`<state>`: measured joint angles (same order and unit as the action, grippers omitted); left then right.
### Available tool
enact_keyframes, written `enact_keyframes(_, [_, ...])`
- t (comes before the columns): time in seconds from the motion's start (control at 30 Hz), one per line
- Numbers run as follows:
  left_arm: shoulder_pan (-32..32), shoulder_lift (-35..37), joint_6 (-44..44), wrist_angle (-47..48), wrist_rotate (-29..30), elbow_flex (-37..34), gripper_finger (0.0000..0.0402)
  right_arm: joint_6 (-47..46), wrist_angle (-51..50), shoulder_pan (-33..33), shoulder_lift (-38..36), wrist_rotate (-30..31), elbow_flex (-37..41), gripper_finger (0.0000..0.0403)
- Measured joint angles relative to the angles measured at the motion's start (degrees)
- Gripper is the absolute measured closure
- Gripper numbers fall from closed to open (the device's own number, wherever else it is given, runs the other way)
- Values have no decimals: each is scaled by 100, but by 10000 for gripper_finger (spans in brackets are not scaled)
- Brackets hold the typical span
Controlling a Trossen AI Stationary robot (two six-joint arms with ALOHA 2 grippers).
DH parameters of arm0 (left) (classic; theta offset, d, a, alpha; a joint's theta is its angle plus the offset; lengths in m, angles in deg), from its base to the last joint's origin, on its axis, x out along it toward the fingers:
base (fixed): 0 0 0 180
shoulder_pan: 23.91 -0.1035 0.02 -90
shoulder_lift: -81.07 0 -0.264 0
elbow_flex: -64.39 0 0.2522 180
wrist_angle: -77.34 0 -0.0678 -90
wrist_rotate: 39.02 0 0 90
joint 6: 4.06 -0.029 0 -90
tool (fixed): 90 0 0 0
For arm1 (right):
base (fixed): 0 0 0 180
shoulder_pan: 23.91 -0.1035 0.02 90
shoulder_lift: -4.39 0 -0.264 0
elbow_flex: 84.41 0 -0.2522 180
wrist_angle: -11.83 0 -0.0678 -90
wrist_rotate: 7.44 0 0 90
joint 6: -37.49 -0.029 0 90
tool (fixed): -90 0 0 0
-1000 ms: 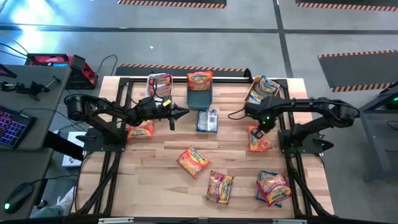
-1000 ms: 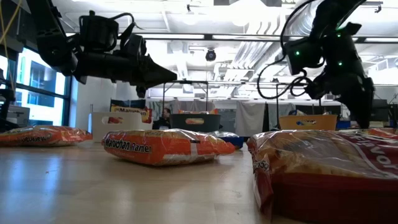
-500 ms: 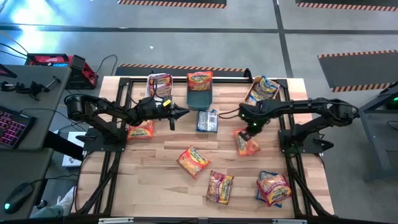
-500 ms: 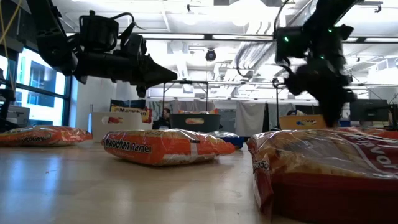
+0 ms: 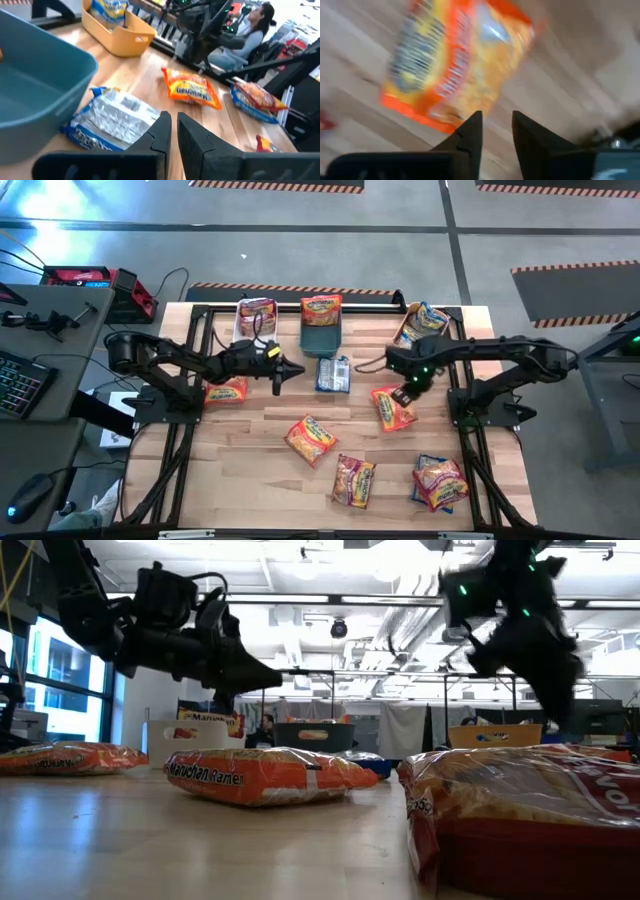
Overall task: Sort Maruchan noodles
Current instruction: Put the orange noodle pack into the blue bin
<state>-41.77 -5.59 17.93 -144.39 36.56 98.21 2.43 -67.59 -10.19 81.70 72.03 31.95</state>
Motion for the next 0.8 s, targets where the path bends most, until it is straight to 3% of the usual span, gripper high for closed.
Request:
enact_keyframes(0.13, [105, -127, 55, 8, 6, 29, 363, -408, 330, -27, 2, -206, 716, 308])
enact_keyframes(0.33, [272, -582, 477, 80, -44, 480, 343, -523, 1908, -393, 4, -697, 1137, 352])
enact_keyframes(0.6, [379, -1750, 1279, 1233, -811, 2081, 298, -502, 3276, -630, 4, -231, 1131, 392])
enact_keyframes(0.8, [366, -2451, 1333, 1804, -1314, 3157, 245, -147, 3362, -715, 4, 198, 1133, 402])
